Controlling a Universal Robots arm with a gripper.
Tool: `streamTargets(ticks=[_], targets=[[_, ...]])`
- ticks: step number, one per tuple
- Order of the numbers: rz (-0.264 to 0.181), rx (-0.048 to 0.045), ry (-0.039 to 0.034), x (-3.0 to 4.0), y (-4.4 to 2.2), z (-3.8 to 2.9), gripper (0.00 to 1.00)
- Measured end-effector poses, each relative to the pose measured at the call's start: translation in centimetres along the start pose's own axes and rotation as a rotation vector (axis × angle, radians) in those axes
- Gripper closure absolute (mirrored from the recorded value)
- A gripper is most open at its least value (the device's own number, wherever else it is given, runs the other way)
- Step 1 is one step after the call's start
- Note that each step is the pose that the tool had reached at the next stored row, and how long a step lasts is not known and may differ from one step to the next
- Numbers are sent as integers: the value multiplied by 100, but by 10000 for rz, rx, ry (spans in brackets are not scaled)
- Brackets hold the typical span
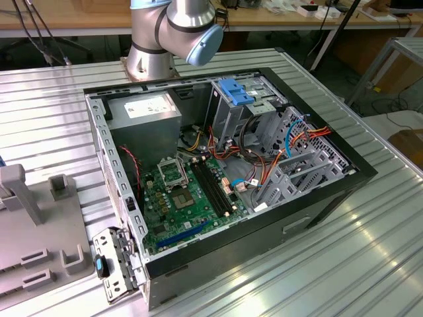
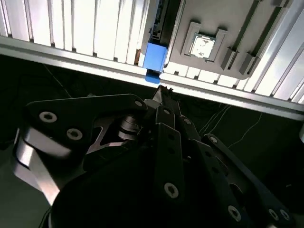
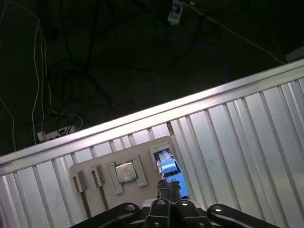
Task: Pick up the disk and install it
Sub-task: 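Pick up the disk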
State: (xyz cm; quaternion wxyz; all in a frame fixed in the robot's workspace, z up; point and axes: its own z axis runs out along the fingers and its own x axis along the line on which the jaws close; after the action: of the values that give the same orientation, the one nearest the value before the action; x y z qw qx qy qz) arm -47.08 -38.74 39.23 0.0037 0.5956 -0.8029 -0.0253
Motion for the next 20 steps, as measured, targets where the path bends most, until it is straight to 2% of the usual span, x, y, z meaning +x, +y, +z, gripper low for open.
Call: streamTargets(ticks=[3, 6, 9, 10, 11, 13, 14, 17, 18, 20], targets=[[-508, -12, 23, -7, -24, 1, 89], [-822, -20, 37, -16, -51, 3, 89], [-1220, -15, 118, -16, -58, 18, 89], [-1385, -12, 157, -17, -62, 27, 83], [-1468, -9, 177, -19, -67, 34, 83], [-1678, -6, 209, -21, -76, 57, 70], [-1845, -6, 224, -22, -81, 73, 70], [-2532, 7, 341, -31, -117, 133, 40], [-2534, 57, 348, -30, -118, 142, 34], [-2534, 142, 364, -31, -122, 167, 34]])
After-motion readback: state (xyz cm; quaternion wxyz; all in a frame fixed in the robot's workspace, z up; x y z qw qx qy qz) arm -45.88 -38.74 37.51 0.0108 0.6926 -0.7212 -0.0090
